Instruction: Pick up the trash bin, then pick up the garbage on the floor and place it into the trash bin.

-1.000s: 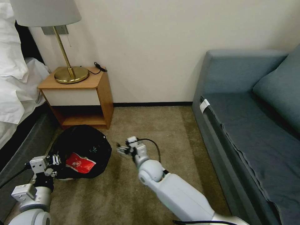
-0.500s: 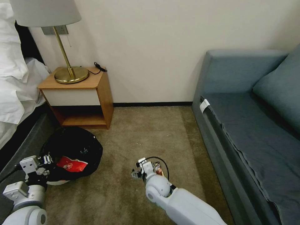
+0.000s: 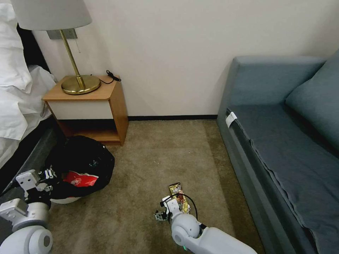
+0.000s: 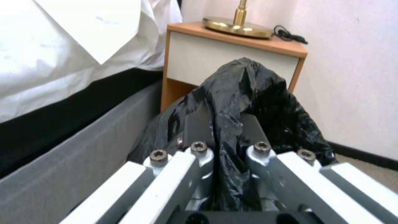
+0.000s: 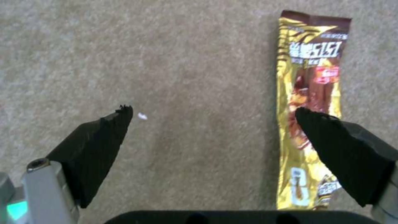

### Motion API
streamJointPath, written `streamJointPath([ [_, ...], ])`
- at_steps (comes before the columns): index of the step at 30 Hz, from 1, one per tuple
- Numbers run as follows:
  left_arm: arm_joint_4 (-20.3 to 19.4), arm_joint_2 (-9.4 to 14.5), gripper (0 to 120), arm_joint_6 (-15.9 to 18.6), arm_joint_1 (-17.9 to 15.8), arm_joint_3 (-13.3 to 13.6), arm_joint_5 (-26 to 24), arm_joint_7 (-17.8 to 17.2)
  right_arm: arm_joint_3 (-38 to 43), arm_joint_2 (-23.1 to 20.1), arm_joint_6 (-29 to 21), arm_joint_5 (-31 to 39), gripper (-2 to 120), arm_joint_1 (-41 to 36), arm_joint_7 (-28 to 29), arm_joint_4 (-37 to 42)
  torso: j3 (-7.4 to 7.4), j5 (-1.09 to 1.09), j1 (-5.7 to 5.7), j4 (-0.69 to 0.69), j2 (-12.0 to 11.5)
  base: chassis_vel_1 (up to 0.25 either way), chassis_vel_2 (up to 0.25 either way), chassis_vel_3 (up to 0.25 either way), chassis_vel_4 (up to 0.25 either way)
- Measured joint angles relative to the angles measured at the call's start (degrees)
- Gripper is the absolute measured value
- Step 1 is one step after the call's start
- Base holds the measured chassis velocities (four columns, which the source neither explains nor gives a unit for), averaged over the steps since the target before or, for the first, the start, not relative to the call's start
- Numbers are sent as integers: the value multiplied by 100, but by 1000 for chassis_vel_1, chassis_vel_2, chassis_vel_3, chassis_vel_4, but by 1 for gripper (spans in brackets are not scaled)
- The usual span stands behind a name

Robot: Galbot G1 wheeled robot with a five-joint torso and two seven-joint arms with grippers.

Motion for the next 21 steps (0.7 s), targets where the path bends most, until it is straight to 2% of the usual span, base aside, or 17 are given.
streamJointPath([
  [6, -26, 16, 4, 56, -71, 56, -13, -15, -97, -254, 155, 2, 100, 244, -166, -112, 0, -1, 0, 0, 0, 0, 0, 0, 0],
  [12, 212, 54, 4, 35, -106, 112, 87, 70, -136, -371, 166, 47, 100, 332, -202, -127, 0, -2, 0, 0, 0, 0, 0, 0, 0],
  [21, 427, 376, 4, 221, -78, -1, -198, 105, -53, -614, 156, 29, 100, 433, -246, -88, 0, -1, 0, 0, 0, 0, 0, 0, 0],
])
